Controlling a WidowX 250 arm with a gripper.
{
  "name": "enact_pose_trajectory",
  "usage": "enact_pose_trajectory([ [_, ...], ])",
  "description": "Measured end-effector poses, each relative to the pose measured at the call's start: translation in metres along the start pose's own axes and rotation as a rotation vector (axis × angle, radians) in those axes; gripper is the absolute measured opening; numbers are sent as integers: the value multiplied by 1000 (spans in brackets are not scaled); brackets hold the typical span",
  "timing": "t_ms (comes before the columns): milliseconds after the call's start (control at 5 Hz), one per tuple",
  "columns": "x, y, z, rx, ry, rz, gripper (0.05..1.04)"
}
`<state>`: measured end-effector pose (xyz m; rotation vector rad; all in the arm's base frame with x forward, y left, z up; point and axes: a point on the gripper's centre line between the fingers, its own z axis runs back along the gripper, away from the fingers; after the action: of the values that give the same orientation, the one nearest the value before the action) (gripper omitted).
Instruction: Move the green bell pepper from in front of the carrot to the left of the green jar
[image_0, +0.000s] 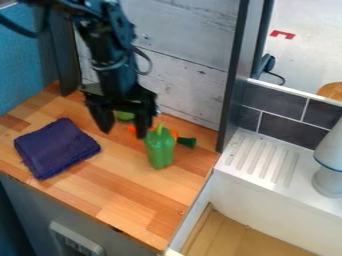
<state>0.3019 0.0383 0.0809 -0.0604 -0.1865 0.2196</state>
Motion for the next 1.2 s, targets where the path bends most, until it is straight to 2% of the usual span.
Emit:
enact_pose_trajectory([
  [200, 16, -4, 3, 3, -16, 4, 1000],
  [800, 47, -5, -20, 4, 18, 17, 1000],
  [1000, 49, -4, -36, 11, 41, 13, 1000],
  [1200, 52, -10, -52, 7, 31, -7, 962],
])
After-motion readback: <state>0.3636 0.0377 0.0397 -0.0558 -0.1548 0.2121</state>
